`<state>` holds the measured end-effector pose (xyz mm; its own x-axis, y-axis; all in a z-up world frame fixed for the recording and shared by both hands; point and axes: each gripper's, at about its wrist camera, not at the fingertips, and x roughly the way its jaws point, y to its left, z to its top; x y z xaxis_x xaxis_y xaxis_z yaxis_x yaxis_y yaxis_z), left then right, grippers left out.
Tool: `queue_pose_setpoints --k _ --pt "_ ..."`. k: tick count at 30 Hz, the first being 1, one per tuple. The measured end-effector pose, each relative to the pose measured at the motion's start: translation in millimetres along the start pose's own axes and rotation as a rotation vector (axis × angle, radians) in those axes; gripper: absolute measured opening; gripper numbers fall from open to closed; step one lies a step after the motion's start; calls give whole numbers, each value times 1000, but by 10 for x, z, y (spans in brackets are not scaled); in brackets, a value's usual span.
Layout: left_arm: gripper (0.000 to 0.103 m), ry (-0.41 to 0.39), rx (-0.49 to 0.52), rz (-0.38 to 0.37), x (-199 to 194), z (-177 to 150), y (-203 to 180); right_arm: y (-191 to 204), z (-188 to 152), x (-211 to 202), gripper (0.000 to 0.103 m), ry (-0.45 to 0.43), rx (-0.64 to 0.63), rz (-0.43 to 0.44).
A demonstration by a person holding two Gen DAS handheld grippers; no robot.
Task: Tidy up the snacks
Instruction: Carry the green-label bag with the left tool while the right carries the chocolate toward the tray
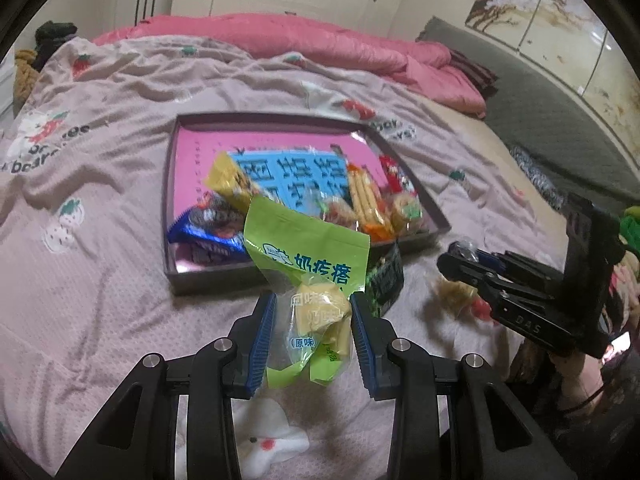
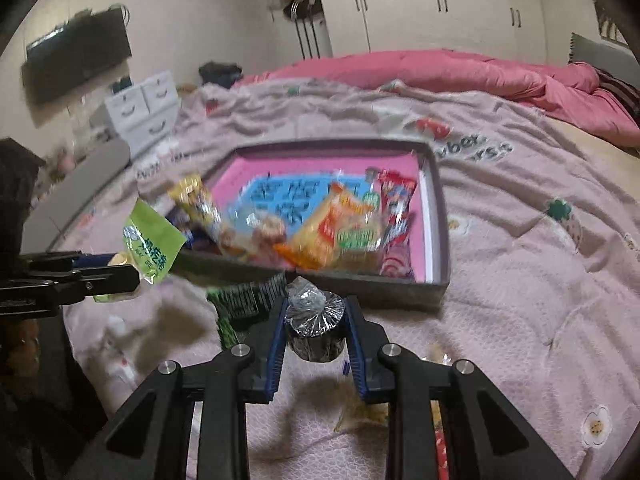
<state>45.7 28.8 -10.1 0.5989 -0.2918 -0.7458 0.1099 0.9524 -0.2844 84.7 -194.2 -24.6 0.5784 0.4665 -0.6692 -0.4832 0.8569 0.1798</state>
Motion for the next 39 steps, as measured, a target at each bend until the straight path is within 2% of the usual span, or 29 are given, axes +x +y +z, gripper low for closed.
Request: queue_pose_setpoints --k 12,19,25,32,39 --pt "39 -123 -34 32 -149 362 111 58 308 -136 28 -94 -1 -4" --pt "39 -162 -46 45 -24 509 113 102 443 -102 28 -127 -7 -2" --pt "39 -124 -39 47 257 495 99 83 293 30 28 -41 -21 -30" --pt "39 -104 -27 44 387 492 103 21 36 204 28 87 2 -49" --pt "39 -105 -24 44 411 517 110 -78 -45 348 29 143 42 -101"
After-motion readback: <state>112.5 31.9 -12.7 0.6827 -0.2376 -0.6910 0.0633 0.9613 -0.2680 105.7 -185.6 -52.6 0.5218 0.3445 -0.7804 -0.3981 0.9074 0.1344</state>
